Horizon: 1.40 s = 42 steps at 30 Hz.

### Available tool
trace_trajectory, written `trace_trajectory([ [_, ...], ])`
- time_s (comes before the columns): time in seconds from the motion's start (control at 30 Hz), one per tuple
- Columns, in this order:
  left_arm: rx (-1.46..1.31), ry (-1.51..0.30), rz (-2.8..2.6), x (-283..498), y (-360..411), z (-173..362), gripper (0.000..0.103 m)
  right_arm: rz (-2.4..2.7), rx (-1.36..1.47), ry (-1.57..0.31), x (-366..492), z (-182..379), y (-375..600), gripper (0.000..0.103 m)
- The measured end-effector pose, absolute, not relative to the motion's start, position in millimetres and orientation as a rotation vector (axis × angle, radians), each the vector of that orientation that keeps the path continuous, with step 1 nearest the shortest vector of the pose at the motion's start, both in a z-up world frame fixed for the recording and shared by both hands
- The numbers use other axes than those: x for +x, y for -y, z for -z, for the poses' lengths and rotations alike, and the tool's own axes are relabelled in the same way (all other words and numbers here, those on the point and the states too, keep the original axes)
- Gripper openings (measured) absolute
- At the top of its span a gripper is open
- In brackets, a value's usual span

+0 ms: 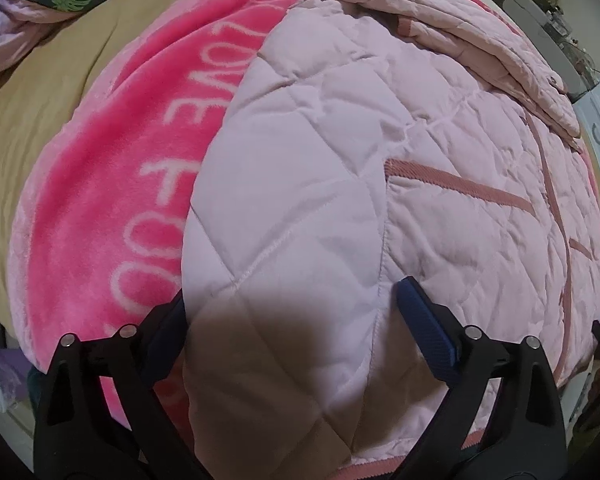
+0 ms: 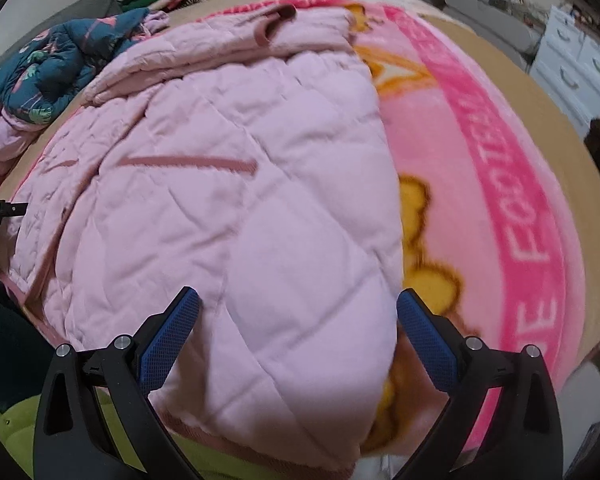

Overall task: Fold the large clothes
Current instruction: 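Lower both grippers onto the jacket hem and close them on it, then lift the hem with both grippers and fold it over toward the collar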

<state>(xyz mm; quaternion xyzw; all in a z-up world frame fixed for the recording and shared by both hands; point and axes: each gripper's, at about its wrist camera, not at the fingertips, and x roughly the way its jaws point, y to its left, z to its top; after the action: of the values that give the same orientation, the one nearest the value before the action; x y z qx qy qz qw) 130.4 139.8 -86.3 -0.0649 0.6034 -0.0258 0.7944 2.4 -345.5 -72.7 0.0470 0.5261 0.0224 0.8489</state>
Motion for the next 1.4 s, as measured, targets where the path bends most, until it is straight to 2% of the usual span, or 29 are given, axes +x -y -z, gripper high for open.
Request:
trace_trajectory([
  [0.13, -0.113, -1.29, 0.08, 118, -129, 80, 0.08, -0.083, 0.143, -1.14, -3, 80, 347, 0.099],
  [0.23, -0.089, -1.287, 0.086, 112, -125, 77, 0.077, -0.135, 0.283, -1.189, -5, 92, 355, 0.099],
  [0.33, -0.091, -1.285, 0.103, 109, -122, 75, 0.068, -0.162, 0.279, -1.184, -8, 91, 351, 0.092],
  [0.4, -0.085, -1.28, 0.114, 110, -122, 75, 0.057, -0.187, 0.285, -1.17, -10, 84, 350, 0.068],
  [0.43, -0.079, -1.276, 0.118, 109, -120, 74, 0.054, -0.207, 0.296, -1.162, -10, 81, 351, 0.061],
  [0.47, -0.076, -1.273, 0.123, 110, -117, 71, 0.048, -0.215, 0.303, -1.15, -9, 77, 353, 0.042],
  [0.5, -0.077, -1.266, 0.127, 110, -117, 69, 0.042, -0.231, 0.312, -1.131, -8, 71, 354, 0.032],
  [0.57, -0.097, -1.255, 0.141, 110, -117, 65, 0.033, -0.265, 0.313, -1.097, -6, 59, 353, 0.025],
  [0.6, -0.112, -1.24, 0.147, 110, -118, 61, 0.023, -0.28, 0.306, -1.075, -5, 53, 352, 0.023],
  [0.7, -0.139, -1.198, 0.167, 112, -123, 51, 0.015, -0.314, 0.317, -1.023, 2, 36, 351, 0.022],
  [0.8, -0.131, -1.15, 0.192, 112, -119, 41, 0.011, -0.344, 0.34, -0.973, 10, 20, 354, 0.02],
  [1.07, -0.172, -1.046, 0.234, 124, -127, 17, 0.009, -0.388, 0.384, -0.798, 39, -24, 361, 0.019],
  [1.4, -0.27, -0.944, 0.263, 150, -133, -19, 0.009, -0.372, 0.457, -0.7, 74, -43, 372, 0.019],
])
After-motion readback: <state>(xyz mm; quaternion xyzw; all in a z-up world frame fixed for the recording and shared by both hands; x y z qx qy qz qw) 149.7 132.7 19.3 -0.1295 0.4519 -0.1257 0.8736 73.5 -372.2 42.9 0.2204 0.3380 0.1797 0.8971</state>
